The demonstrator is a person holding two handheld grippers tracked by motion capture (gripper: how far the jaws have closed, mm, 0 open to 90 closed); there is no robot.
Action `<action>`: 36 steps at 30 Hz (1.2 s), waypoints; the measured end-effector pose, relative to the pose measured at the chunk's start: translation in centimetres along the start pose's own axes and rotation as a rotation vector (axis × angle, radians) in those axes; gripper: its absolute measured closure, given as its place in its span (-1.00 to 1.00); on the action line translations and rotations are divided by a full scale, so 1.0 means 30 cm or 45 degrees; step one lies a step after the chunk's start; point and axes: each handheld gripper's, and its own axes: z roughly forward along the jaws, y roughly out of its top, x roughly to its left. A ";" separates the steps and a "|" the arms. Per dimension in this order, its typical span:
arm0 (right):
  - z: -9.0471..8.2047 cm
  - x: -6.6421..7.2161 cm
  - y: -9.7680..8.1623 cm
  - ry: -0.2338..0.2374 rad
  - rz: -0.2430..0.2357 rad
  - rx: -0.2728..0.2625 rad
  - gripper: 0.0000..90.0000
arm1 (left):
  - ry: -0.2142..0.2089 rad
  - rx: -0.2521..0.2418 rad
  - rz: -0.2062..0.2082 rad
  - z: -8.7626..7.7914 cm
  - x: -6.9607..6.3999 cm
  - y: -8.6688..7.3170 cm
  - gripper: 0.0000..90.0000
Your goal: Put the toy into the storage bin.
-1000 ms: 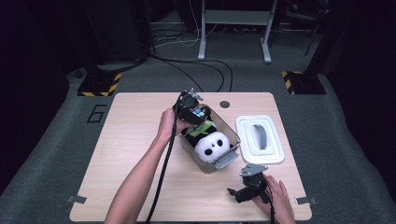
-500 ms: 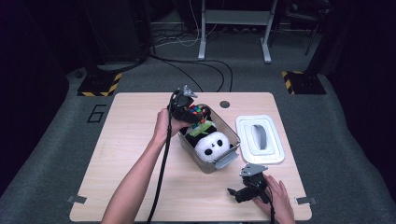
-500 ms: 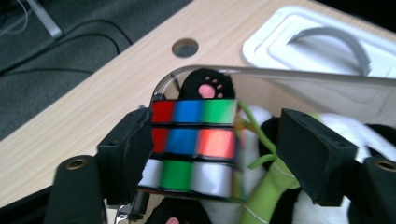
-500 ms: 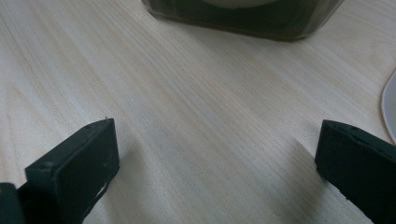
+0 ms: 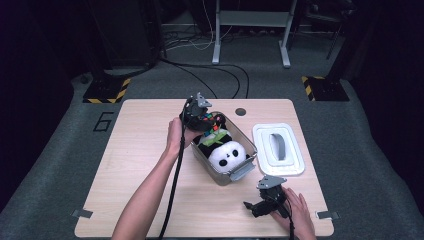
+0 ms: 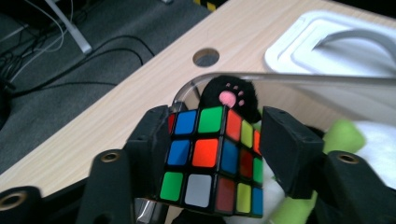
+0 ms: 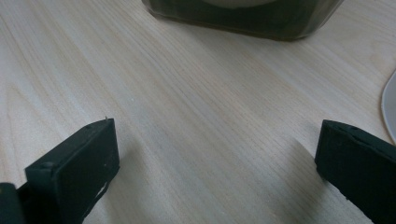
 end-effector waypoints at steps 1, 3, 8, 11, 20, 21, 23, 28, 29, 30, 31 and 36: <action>0.000 -0.001 0.000 0.000 -0.003 -0.001 -1.00 | 0.021 0.017 0.014 0.009 -0.002 -0.005 0.08; 0.000 0.000 0.000 0.001 0.001 0.001 -1.00 | 0.016 -0.002 0.005 0.013 -0.002 -0.015 0.08; 0.000 0.001 0.000 0.001 0.001 0.001 -1.00 | -0.019 -0.008 0.004 0.017 0.003 -0.031 0.11; 0.000 0.000 0.000 0.001 -0.002 0.001 -1.00 | 0.008 0.017 0.055 0.020 -0.016 -0.031 0.11; 0.000 0.000 0.000 0.004 -0.002 0.000 -1.00 | -0.011 -0.019 0.023 0.034 -0.015 -0.045 0.14; 0.000 0.000 0.000 0.004 -0.001 -0.001 -1.00 | -0.009 -0.021 0.027 0.036 -0.016 -0.046 0.14; 0.000 0.000 0.000 0.004 -0.002 0.000 -1.00 | -0.017 -0.019 0.017 0.039 -0.016 -0.048 0.14; 0.000 0.001 0.000 0.001 0.002 0.002 -1.00 | -0.064 -0.026 -0.032 0.033 0.008 -0.049 0.18; 0.000 0.000 0.000 0.001 -0.002 0.001 -1.00 | -0.068 -0.022 -0.034 0.030 0.009 -0.047 0.18; 0.000 0.001 0.000 0.001 0.002 0.002 -1.00 | -0.066 -0.019 -0.034 0.026 0.013 -0.044 0.18; 0.000 0.000 0.000 0.001 -0.002 0.001 -1.00 | -0.069 -0.016 -0.048 0.022 0.016 -0.041 0.18; 0.000 0.000 0.000 0.002 -0.001 0.001 -1.00 | -0.072 0.000 -0.107 0.019 0.020 -0.033 -0.04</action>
